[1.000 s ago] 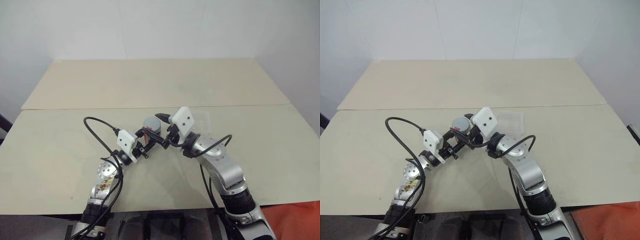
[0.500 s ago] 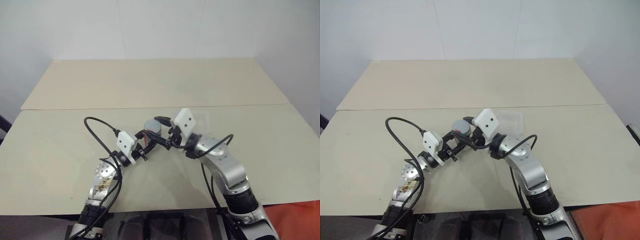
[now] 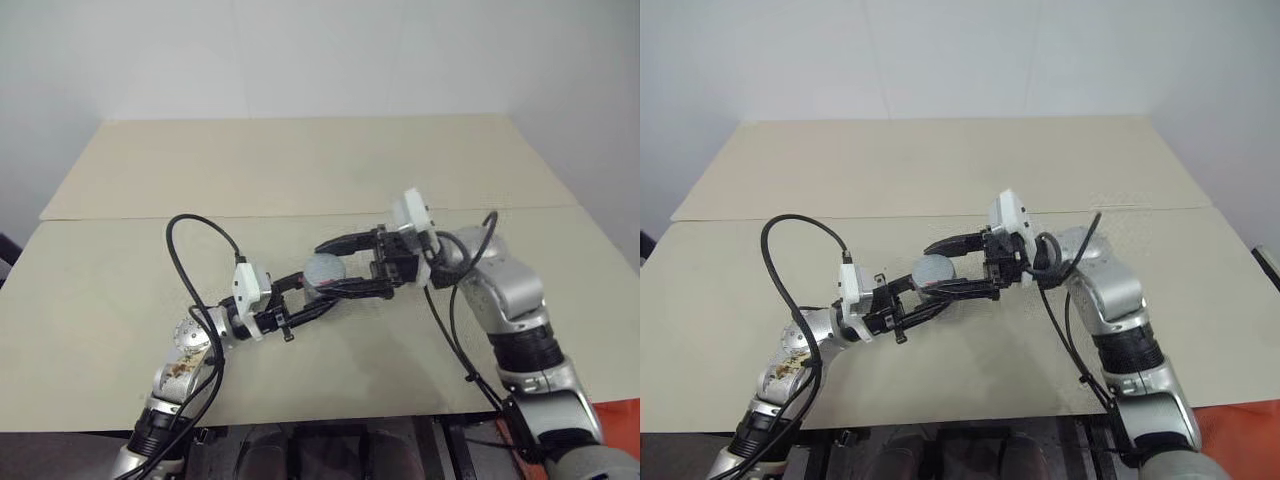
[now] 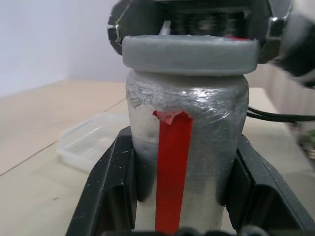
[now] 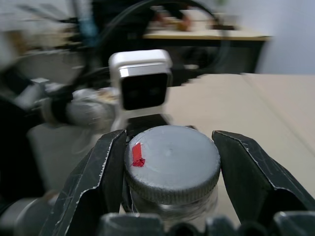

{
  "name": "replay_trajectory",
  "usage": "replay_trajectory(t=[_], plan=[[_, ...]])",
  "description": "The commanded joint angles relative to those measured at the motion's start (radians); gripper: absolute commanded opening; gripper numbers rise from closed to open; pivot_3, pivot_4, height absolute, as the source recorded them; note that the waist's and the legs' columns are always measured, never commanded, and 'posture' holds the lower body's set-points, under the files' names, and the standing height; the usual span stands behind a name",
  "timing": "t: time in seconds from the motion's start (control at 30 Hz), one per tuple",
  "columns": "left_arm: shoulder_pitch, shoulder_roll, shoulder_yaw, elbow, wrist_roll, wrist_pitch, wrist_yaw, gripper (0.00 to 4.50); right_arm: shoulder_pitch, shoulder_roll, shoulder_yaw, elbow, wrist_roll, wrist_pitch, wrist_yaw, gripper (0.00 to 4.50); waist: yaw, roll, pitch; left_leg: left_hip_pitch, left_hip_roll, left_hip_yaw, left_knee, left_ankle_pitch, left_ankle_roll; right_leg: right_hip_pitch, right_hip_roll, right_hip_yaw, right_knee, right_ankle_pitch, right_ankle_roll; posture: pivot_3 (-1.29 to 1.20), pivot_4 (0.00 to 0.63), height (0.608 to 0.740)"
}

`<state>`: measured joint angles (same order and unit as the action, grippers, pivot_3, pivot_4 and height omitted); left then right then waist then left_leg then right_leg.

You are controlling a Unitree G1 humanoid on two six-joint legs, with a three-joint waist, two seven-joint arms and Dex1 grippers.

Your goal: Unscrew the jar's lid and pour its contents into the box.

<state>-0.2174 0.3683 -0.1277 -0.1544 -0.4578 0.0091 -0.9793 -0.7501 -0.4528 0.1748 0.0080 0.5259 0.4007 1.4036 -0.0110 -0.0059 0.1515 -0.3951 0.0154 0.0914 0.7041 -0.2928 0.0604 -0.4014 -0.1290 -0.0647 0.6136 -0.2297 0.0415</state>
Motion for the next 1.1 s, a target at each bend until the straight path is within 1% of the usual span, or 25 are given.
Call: replay_trajectory(t=[0.03, 0.1, 0.23, 0.3, 0.4, 0.47, 0.5, 0.57, 0.63, 0.7, 0.77, 0.83, 0.9, 1.0, 1.07, 1.1], plan=[[-0.040, -0.012, -0.005, -0.021, 0.000, 0.002, 0.000, 1.90, -0.086, -0.004, 0.103, 0.110, 0.016, -0.059, 0.183, 2.75, -0.001, 0.000, 0.000, 0.000, 0.000, 0.000, 0.000, 0.000, 0.000, 0.000, 0.000, 0.000, 0.001, 0.000, 0.000, 0.00, 0.150, 0.740], [-0.044, -0.020, -0.007, -0.010, 0.006, -0.004, -0.001, 1.90, -0.128, -0.028, 0.162, 0.186, 0.031, -0.109, 0.211, 2.75, -0.001, 0.000, 0.000, 0.000, 0.000, 0.000, 0.000, 0.000, 0.000, 0.000, 0.000, 0.000, 0.001, 0.000, 0.000, 0.00, 0.150, 0.740], [-0.043, -0.031, -0.010, -0.008, 0.013, -0.008, -0.003, 1.90, -0.166, -0.062, 0.256, 0.263, 0.071, -0.211, 0.211, 2.75, 0.000, 0.000, 0.000, -0.002, 0.000, 0.000, 0.000, 0.000, -0.001, -0.001, 0.000, -0.001, 0.001, 0.000, 0.000, 0.00, 0.150, 0.740], [-0.040, -0.037, -0.008, -0.003, 0.019, -0.012, -0.001, 1.90, -0.167, -0.063, 0.263, 0.282, 0.086, -0.243, 0.211, 2.75, 0.000, 0.000, 0.000, -0.004, 0.000, 0.000, 0.000, 0.000, -0.001, -0.002, 0.000, -0.001, 0.001, 0.000, 0.000, 0.00, 0.150, 0.740], [-0.039, -0.042, -0.004, 0.012, 0.029, -0.019, 0.002, 1.90, -0.157, -0.034, 0.209, 0.318, 0.077, -0.258, 0.211, 2.75, -0.001, 0.000, 0.000, -0.004, 0.000, 0.000, 0.001, 0.000, -0.001, -0.002, 0.000, -0.001, 0.001, 0.000, 0.000, 0.00, 0.150, 0.740], [-0.038, -0.050, 0.003, 0.024, 0.035, -0.024, 0.013, 1.90, -0.165, -0.012, 0.167, 0.346, 0.067, -0.220, 0.189, 3.49, -0.001, 0.000, 0.000, -0.004, 0.000, 0.000, 0.001, 0.001, -0.001, -0.002, 0.000, -0.001, 0.001, 0.000, 0.000, 0.00, 0.150, 0.740], [-0.038, -0.052, 0.005, 0.035, 0.041, -0.030, 0.015, 1.90, -0.161, -0.022, 0.153, 0.342, 0.078, -0.213, 0.195, 3.71, -0.001, 0.000, 0.000, -0.004, 0.000, 0.000, 0.001, 0.001, -0.001, -0.002, 0.000, -0.001, 0.001, 0.000, 0.000, 0.00, 0.150, 0.740], [-0.036, -0.052, 0.010, 0.048, 0.052, -0.043, 0.017, 1.90, -0.142, -0.032, 0.109, 0.313, 0.092, -0.203, 0.191, 4.39, 0.003, 0.000, 0.000, -0.004, 0.000, 0.000, 0.001, 0.001, -0.001, -0.002, 0.000, -0.002, 0.001, 0.000, 0.000, 0.00, 0.150, 0.740], [-0.034, -0.053, 0.018, 0.059, 0.055, -0.048, 0.024, 1.90, -0.108, -0.052, 0.048, 0.256, 0.111, -0.189, 0.150, 4.48, 0.010, 0.000, 0.000, -0.004, 0.000, -0.001, 0.001, 0.001, -0.001, -0.002, 0.000, -0.002, 0.001, 0.000, 0.000, 0.00, 0.150, 0.740], [-0.034, -0.049, 0.023, 0.075, 0.061, -0.054, 0.026, 1.90, -0.059, -0.080, -0.014, 0.161, 0.124, -0.179, 0.089, 4.48, 0.016, 0.000, 0.000, -0.005, 0.000, -0.001, 0.002, 0.001, -0.001, -0.002, 0.000, -0.002, 0.001, 0.000, 0.000, 0.00, 0.150, 0.740], [-0.037, -0.046, 0.030, 0.095, 0.068, -0.058, 0.030, 1.90, 0.010, -0.113, -0.076, 0.026, 0.130, -0.163, 0.020, 4.48, 0.021, 0.000, 0.000, -0.006, 0.000, -0.001, 0.001, 0.001, -0.001, -0.003, 0.000, -0.002, 0.000, 0.000, 0.000, 0.00, 0.150, 0.740], [-0.043, -0.043, 0.035, 0.119, 0.080, -0.068, 0.034, 1.90, 0.088, -0.135, -0.124, -0.109, 0.106, -0.150, -0.087, 4.48, 0.023, 0.000, 0.000, -0.006, 0.000, -0.001, 0.001, 0.001, -0.001, -0.003, 0.000, -0.003, 0.000, 0.000, 0.000, 0.00, 0.150, 0.740], [-0.047, -0.045, 0.042, 0.138, 0.084, -0.077, 0.037, 1.90, 0.158, -0.131, -0.157, -0.223, 0.078, -0.125, -0.221, 4.48, 0.023, 0.000, 0.000, -0.005, 0.000, -0.001, 0.001, 0.001, -0.002, -0.003, 0.000, -0.003, 0.001, 0.000, 0.000, 0.00, 0.150, 0.740], [-0.059, -0.053, 0.047, 0.165, 0.091, -0.095, 0.043, 1.90, 0.267, -0.079, -0.169, -0.400, 0.026, -0.062, -0.463, 4.48, 0.021, 0.000, 0.000, -0.005, 0.000, 0.000, 0.002, 0.001, -0.002, -0.003, 0.000, -0.002, 0.001, 0.000, 0.000, 0.00, 0.150, 0.740], [-0.073, -0.067, 0.052, 0.191, 0.111, -0.118, 0.071, 1.90, 0.329, -0.017, -0.132, -0.505, -0.049, -0.038, -0.622, 4.48, 0.021, 0.000, 0.000, -0.004, 0.000, 0.000, 0.002, 0.002, -0.003, -0.003, 0.000, -0.002, 0.001, 0.000, 0.000, 0.00, 0.150, 0.740], [-0.083, -0.078, 0.054, 0.206, 0.125, -0.132, 0.090, 1.90, 0.354, 0.052, -0.109, -0.555, -0.081, 0.021, -0.758, 4.48, 0.021, 0.000, 0.000, -0.004, 0.000, 0.000, 0.002, 0.002, -0.003, -0.003, 0.000, -0.002, 0.001, 0.000, 0.000, 0.00, 0.150, 0.740]])
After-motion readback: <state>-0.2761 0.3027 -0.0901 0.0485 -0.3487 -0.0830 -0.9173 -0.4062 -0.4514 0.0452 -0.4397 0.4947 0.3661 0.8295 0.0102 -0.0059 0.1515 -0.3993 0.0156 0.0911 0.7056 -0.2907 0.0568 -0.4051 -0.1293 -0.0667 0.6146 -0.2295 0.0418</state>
